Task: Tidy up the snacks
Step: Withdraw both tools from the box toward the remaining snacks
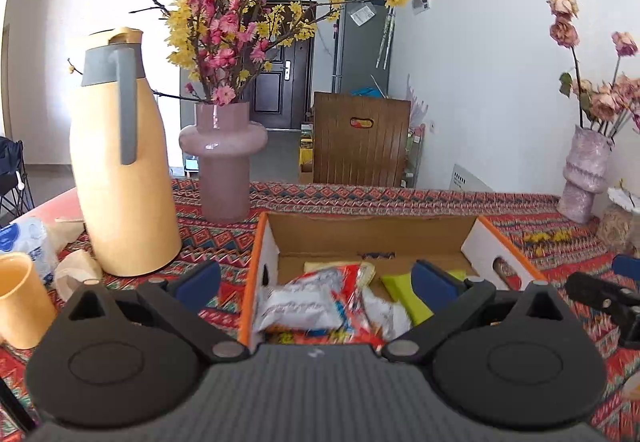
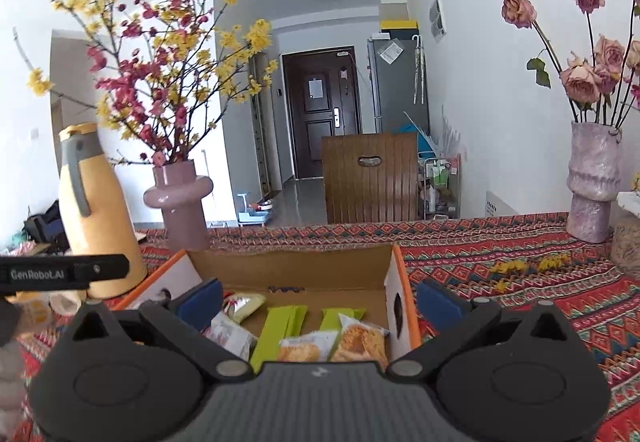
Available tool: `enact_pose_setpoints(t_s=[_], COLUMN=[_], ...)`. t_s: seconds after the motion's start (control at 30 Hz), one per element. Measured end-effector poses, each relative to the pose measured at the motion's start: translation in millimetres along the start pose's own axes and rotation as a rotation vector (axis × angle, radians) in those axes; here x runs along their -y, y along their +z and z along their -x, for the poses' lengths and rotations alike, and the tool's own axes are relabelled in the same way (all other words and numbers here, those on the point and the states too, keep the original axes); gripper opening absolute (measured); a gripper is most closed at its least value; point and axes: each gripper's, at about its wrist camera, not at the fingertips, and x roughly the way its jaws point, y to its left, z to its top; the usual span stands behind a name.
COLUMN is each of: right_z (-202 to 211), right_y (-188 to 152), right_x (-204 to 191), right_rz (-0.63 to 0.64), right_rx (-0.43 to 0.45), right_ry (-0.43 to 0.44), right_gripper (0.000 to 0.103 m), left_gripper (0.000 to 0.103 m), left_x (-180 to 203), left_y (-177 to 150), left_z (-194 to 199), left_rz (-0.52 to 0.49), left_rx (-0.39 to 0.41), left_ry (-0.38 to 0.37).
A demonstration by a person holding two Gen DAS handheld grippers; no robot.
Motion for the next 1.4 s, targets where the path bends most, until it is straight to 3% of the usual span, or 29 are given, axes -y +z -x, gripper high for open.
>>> enact_pose_setpoints(t_s=[0.23,0.6,1.4], right_z=[16.6,17.7,6.3], right_y=[-31.9,-85.4,-98.0], right_x=[4.8,20.3,31.3], right_rz=[0.040,-0.030,-0.089], right_rx=[-0.088,-0.164,-0.174], right_ry=[-0.007,-0.026,-0.035], right_gripper=[0.103,0.103,0.103], left_gripper=[0.103,0.103,0.103], left_x=[-18.2,-42.4,-46.4], left_y=[-29.1,-74.3,-89.0], left_z=[23.1,22.7,11.7], left_rz=[-0.046,0.006,0.021], left_rx=[-0.041,-0.072,-0.087], left_ry=[0.028,0.046,0.021])
